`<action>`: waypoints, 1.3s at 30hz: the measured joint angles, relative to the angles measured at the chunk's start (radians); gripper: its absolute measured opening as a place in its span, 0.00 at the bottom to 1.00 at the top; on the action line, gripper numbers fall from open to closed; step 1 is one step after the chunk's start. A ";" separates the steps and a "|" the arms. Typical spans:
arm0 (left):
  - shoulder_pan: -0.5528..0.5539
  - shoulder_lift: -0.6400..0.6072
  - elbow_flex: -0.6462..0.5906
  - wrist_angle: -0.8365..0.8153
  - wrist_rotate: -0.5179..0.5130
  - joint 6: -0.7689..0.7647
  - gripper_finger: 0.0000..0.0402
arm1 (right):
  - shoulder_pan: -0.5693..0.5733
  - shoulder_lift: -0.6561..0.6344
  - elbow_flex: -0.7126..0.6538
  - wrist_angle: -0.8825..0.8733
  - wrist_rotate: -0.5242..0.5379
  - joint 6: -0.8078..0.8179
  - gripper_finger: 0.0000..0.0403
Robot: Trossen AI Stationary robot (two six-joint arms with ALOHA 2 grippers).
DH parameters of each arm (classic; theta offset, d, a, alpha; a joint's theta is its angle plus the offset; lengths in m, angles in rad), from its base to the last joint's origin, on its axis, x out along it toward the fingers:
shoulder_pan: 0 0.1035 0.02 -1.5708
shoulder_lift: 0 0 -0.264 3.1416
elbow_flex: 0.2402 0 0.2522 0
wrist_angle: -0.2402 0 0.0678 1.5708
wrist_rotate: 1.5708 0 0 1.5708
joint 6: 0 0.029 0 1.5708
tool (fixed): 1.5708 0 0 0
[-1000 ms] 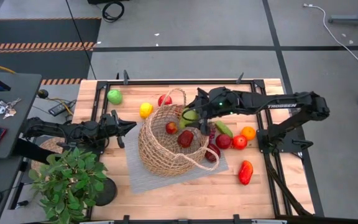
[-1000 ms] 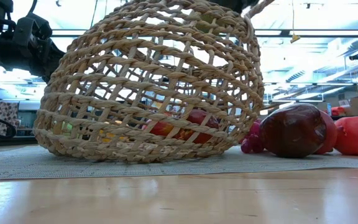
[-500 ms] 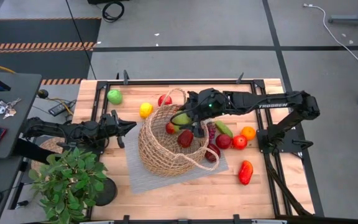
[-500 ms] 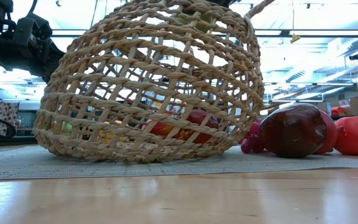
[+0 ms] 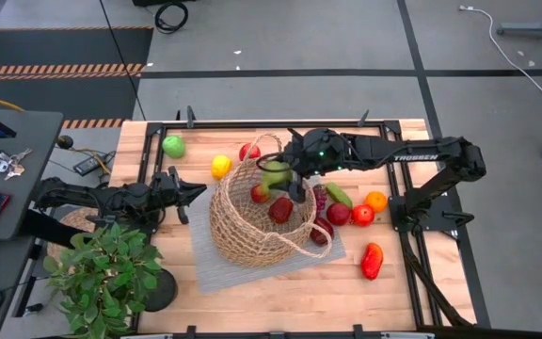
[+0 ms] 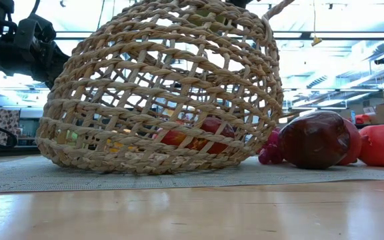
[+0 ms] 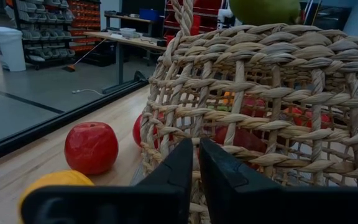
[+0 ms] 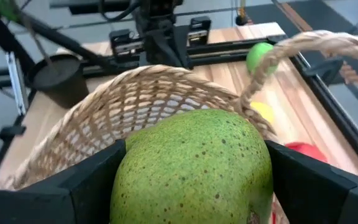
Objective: Build produce basket
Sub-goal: Put the pear into the basket
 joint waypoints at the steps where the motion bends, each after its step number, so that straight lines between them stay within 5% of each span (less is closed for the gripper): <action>1: 0.000 0.000 0.000 0.000 0.000 0.000 0.09 | 0.001 0.000 0.000 0.000 0.007 0.018 0.91; 12: 0.000 0.000 0.000 0.001 0.000 0.000 0.08 | -0.050 0.000 0.000 0.061 0.007 0.314 0.91; 23: 0.000 0.000 0.000 0.001 0.000 0.000 0.10 | -0.137 -0.004 -0.001 0.098 -0.173 0.666 0.91; 39: 0.000 0.000 0.000 0.002 0.000 0.000 0.10 | -0.167 -0.059 -0.001 0.001 -0.298 0.616 0.91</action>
